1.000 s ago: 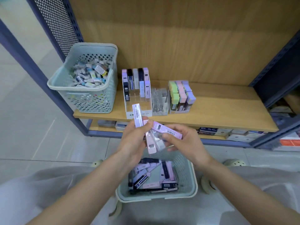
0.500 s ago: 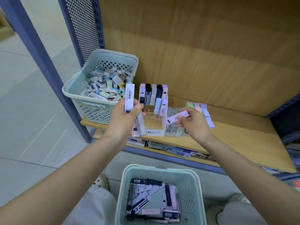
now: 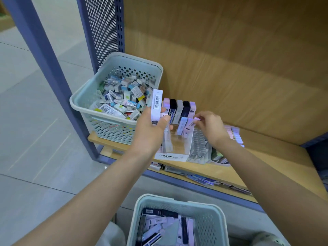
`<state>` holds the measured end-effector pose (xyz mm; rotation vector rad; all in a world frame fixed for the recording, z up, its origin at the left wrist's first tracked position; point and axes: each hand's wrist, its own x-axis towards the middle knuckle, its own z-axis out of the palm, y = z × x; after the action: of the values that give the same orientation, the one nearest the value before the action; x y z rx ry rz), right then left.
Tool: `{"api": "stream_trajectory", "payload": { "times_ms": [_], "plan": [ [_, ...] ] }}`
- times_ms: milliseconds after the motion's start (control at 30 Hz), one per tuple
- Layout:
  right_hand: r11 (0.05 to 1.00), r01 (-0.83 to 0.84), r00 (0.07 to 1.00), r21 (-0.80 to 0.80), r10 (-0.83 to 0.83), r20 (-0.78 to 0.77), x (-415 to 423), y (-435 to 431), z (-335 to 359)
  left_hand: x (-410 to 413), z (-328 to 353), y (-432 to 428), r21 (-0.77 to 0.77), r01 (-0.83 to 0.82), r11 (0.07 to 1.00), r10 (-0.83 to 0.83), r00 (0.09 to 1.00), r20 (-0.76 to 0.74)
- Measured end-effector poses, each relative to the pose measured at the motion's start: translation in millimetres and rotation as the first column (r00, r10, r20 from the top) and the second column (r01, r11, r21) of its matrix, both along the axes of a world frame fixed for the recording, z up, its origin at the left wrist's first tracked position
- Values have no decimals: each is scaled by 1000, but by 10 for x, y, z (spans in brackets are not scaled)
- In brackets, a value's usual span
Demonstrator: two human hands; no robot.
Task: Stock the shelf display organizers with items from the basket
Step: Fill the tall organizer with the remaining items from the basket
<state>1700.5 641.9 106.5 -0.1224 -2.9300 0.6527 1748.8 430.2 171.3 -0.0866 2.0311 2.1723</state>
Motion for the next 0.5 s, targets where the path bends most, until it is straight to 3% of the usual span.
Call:
{"api": "stream_trajectory", "payload": {
  "times_ms": [200,433,500],
  "plan": [
    [980,-64,991,189,41,125,-38,-29,-56,-21,-41,-5,-12,3,1000,-3,999,36],
    [916,-103,991,387,63,115,-76,-77,-105,-53,-42,-6,4,0,1000,0,999,40],
    [922,-105,993,374,78,87,-65,-74,-120,-63,-41,-1,17,-4,1000,3,999,39]
  ]
}}
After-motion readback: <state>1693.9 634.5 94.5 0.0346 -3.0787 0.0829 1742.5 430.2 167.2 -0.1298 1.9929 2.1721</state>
